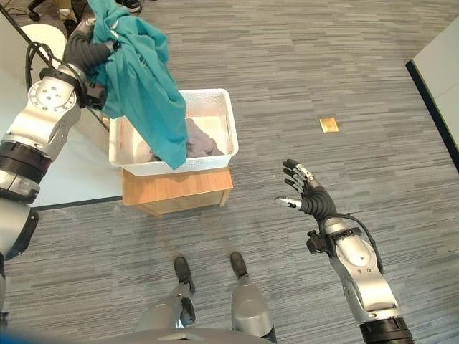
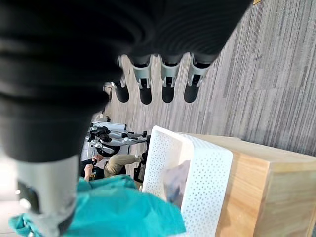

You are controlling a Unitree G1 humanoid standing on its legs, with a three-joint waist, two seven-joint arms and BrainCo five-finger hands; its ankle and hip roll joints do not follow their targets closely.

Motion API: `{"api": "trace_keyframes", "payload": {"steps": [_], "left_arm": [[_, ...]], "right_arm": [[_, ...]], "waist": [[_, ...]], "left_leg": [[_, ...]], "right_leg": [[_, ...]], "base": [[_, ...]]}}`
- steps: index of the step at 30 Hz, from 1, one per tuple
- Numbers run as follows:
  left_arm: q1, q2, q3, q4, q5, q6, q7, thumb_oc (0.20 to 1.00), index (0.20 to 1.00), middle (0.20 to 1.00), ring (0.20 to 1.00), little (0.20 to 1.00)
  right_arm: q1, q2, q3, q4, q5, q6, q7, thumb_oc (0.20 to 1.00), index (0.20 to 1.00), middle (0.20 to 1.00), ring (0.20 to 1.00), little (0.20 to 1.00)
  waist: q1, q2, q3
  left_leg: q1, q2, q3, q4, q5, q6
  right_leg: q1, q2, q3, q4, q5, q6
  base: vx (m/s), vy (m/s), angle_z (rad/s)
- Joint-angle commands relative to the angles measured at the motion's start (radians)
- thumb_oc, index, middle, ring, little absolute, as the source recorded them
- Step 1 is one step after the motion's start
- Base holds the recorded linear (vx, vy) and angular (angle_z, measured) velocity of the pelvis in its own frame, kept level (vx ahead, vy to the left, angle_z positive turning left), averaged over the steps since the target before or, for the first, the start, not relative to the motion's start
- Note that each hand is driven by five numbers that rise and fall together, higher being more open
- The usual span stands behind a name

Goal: Pick up bed clothes into laundry basket.

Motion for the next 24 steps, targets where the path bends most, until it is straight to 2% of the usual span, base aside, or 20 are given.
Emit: {"api": "trace_keyframes", "payload": {"steps": [1,7,13,17,24], "left_arm": [[-0.172,0.033,-0.01,0.029,0.021,-0.085,0.034,0.2,0.2,0.2,0.2,0.2],[-0.232,0.046,-0.047,0.027,0.024,-0.093,0.041,0.2,0.2,0.2,0.2,0.2],[-0.249,0.054,-0.062,0.058,0.028,-0.09,0.042,0.2,0.2,0.2,0.2,0.2],[-0.255,0.051,-0.072,0.08,0.038,-0.083,0.038,0.2,0.2,0.2,0.2,0.2],[-0.198,0.041,-0.109,0.116,0.164,-0.052,0.003,0.2,0.2,0.2,0.2,0.2]], "right_arm": [[-0.027,-0.011,-0.039,-0.045,-0.031,-0.065,0.003,1.0,1.0,1.0,1.0,1.0],[-0.017,-0.011,-0.043,-0.044,-0.028,-0.067,0.007,1.0,1.0,1.0,1.0,1.0],[-0.014,-0.025,-0.042,-0.043,-0.017,-0.068,0.01,1.0,1.0,1.0,1.0,1.0],[-0.022,-0.033,-0.033,-0.039,-0.016,-0.067,0.008,1.0,1.0,1.0,1.0,1.0],[-0.031,-0.041,-0.01,-0.046,-0.018,-0.074,0.006,1.0,1.0,1.0,1.0,1.0]], "waist": [[0.039,0.028,-0.044],[0.041,0.041,-0.045],[0.038,0.04,-0.039],[0.035,0.036,-0.029],[0.031,0.012,0.019]], "left_leg": [[0.028,0.014,-0.007,0.006,-0.02,-0.034],[0.032,0.006,-0.016,0.006,-0.025,-0.031],[0.021,0.003,-0.023,0.006,-0.025,-0.03],[0.005,0.005,-0.023,0.006,-0.022,-0.031],[-0.041,0.013,-0.024,0.006,-0.011,-0.033]], "right_leg": [[-0.019,-0.019,-0.055,0.053,0.025,0.083],[-0.013,-0.024,-0.066,0.049,0.024,0.086],[-0.017,-0.024,-0.069,0.045,0.027,0.086],[-0.029,-0.022,-0.069,0.043,0.031,0.086],[-0.068,-0.011,-0.064,0.033,0.051,0.082]], "base": [[0.04,0.018,-0.05],[0.04,0.015,-0.02],[0.01,0.003,0.0],[0.0,0.0,0.0],[-0.01,0.001,-0.01]]}}
